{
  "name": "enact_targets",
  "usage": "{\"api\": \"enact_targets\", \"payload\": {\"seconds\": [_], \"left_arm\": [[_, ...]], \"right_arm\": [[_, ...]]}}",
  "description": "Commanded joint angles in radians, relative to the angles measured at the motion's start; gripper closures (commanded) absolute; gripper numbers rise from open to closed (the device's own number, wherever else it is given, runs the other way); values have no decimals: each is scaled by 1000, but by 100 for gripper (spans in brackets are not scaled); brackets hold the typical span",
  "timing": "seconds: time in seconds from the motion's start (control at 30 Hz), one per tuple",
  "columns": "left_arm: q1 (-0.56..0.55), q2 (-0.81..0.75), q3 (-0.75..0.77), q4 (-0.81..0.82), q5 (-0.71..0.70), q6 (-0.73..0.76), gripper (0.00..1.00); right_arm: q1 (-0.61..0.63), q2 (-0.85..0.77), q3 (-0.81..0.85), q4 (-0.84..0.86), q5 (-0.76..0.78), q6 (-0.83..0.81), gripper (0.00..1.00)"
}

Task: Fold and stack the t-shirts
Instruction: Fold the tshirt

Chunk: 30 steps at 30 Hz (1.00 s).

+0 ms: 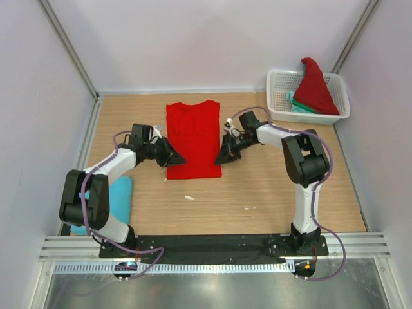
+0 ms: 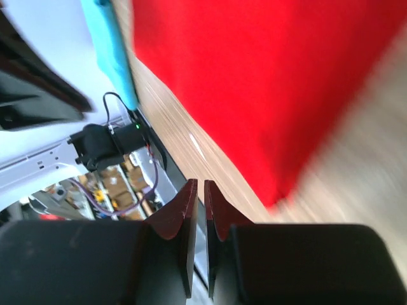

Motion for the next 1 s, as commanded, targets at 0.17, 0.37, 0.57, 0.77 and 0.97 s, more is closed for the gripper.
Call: {"api": "enact_targets", "payload": {"seconds": [0.17,0.37,0.57,0.77,0.97], "left_arm": [[71,163,-7,30,-13,18,94],[80,144,-131,-17,-86,45,97],[83,63,-199,-143,-101,70,91],[82,-251,-165,-330,-174,88,58],[82,-227,-260,-85,-55,-109,51]], "right_arm": [[131,202,226,209,-47,249,85],[81,184,45,259,-58,178,85],[2,28,-190,133,23,14,84],[-1,-247,-247,-82,206,-93,63],[-28,-399,-389,92,307,112,38]]}}
